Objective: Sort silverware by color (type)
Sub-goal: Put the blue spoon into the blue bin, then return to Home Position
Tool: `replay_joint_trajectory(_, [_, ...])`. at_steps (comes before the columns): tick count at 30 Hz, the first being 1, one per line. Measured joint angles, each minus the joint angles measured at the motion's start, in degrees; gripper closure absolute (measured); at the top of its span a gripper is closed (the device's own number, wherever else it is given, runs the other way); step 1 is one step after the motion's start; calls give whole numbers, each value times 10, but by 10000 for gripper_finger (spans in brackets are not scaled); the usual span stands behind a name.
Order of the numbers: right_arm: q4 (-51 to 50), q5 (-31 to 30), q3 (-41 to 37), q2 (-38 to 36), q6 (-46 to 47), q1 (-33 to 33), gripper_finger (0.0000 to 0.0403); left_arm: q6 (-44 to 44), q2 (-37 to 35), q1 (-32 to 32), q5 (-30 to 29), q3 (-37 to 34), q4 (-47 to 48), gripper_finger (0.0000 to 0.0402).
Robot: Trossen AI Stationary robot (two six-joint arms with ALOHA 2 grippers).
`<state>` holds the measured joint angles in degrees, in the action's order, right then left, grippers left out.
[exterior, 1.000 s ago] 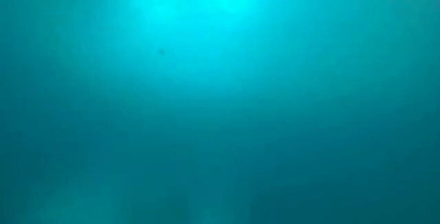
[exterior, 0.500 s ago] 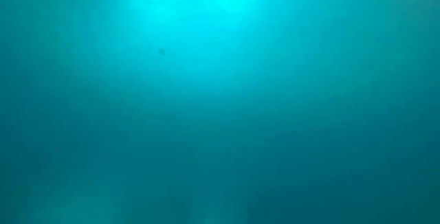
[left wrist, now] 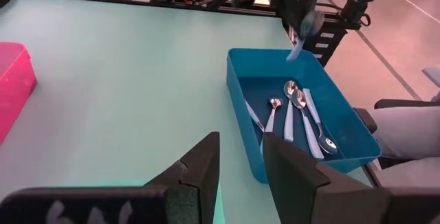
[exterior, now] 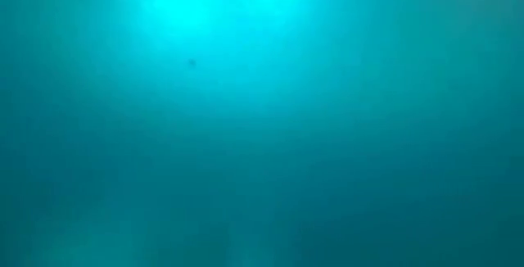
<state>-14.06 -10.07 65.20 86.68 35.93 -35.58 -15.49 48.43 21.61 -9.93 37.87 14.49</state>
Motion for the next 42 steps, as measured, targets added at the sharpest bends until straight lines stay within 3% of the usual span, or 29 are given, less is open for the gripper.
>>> replay_joint_trajectory(8, [-11,15,43,85,-25,19,382,0,-29,1,18,0,4,306])
replay_joint_trajectory(19, [-25,30,51,72,-55,21,300,0,-48,1,25,0,12,306])
replay_joint_trajectory(23, [-50,11,35,52,-81,21,286,0,-51,1,26,0,22,306])
replay_joint_trajectory(29, [-28,9,-58,-22,-85,47,282,0,-60,1,26,0,34,306])
replay_joint_trajectory(42, [198,9,-339,-279,-103,136,282,0,-140,1,24,0,75,306])
